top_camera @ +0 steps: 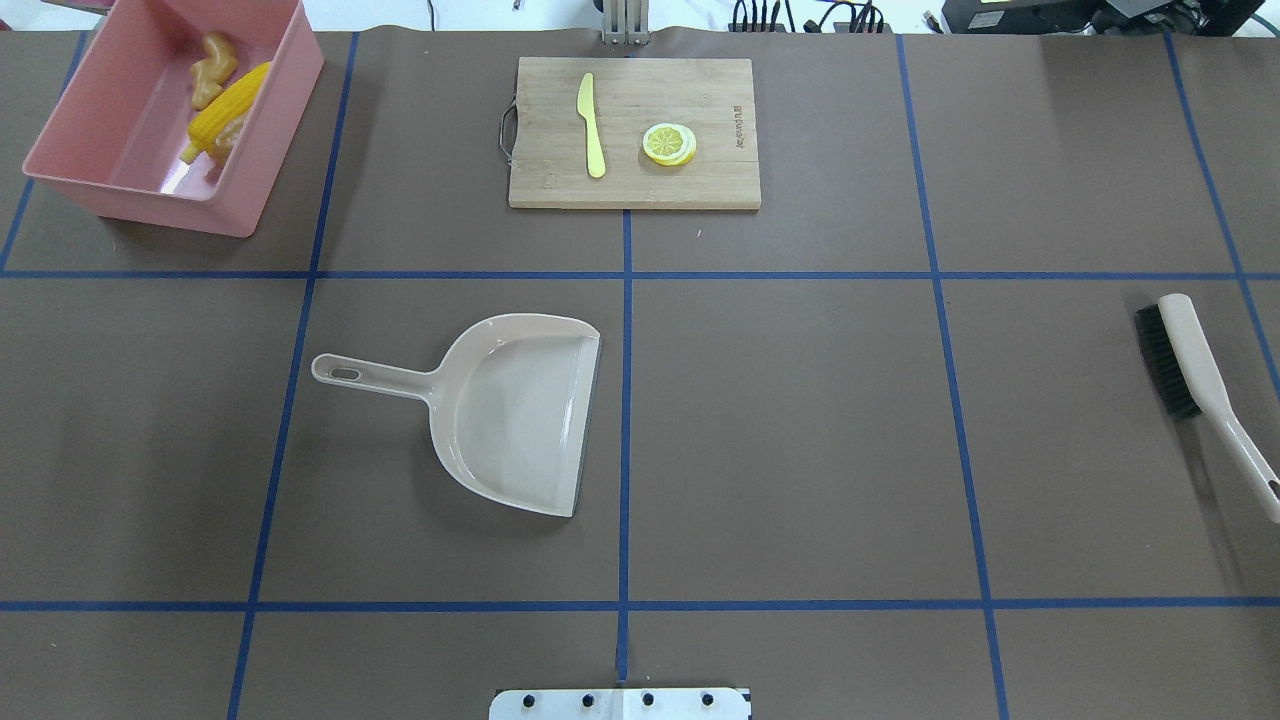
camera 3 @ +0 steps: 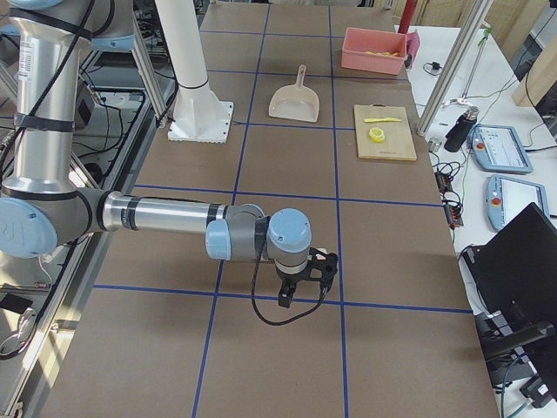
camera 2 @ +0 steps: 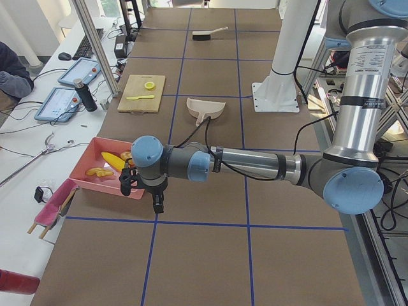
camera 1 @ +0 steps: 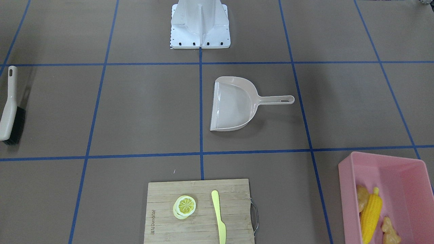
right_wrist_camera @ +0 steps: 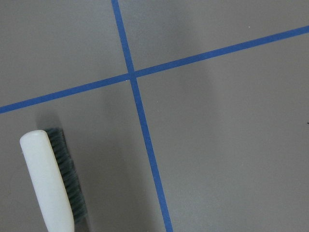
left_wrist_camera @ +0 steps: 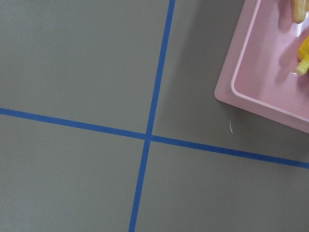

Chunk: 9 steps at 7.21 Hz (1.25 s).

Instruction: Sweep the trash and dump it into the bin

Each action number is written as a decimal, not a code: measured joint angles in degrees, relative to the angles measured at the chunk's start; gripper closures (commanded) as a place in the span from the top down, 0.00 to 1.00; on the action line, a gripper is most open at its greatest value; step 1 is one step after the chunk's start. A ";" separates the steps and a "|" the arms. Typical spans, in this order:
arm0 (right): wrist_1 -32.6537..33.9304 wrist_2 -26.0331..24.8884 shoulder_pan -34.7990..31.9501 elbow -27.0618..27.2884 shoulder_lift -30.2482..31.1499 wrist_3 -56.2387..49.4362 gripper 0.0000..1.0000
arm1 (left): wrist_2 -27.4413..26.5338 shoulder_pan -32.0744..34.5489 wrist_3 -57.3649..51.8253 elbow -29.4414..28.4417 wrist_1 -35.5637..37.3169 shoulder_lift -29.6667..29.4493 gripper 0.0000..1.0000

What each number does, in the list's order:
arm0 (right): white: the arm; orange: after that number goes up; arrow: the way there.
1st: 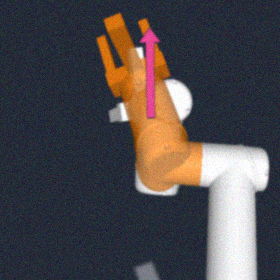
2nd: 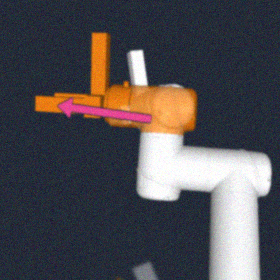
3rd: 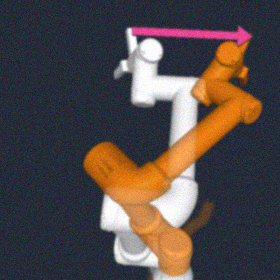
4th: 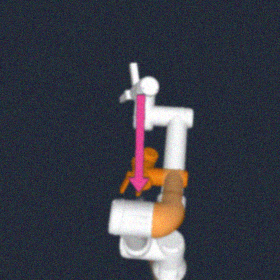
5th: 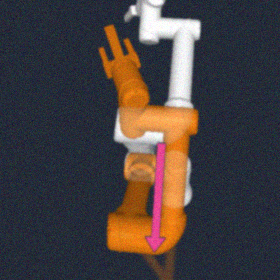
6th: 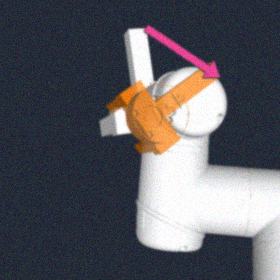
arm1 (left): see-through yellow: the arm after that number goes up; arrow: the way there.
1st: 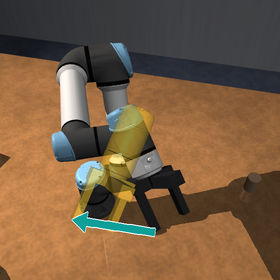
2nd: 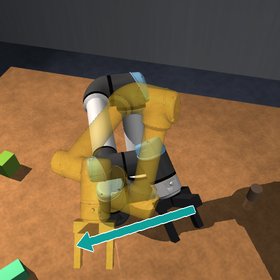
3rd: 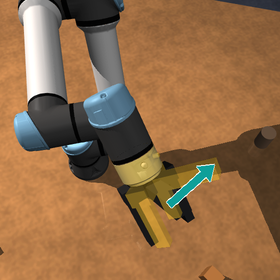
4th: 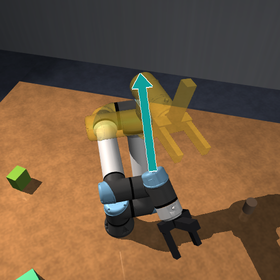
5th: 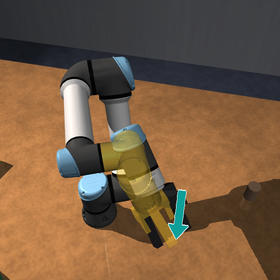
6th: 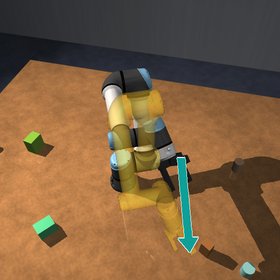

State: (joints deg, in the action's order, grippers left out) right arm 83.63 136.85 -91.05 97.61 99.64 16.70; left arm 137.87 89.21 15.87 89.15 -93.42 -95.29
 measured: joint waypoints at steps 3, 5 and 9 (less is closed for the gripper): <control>0.00 0.04 0.00 -0.02 0.11 0.00 1.00 | -0.78 0.00 -0.30 -1.70 -11.28 5.30 0.99; -0.12 0.04 0.00 0.02 0.25 0.06 1.00 | -1.01 -0.01 -0.08 -1.77 -13.13 5.96 0.99; -0.14 0.09 0.00 0.03 0.29 0.09 1.00 | -3.73 -0.08 -0.05 -1.82 -12.75 4.92 0.99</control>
State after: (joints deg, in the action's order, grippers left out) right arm 83.50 136.93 -91.05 97.65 99.93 16.79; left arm 134.14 89.14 15.82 87.33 -106.18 -90.37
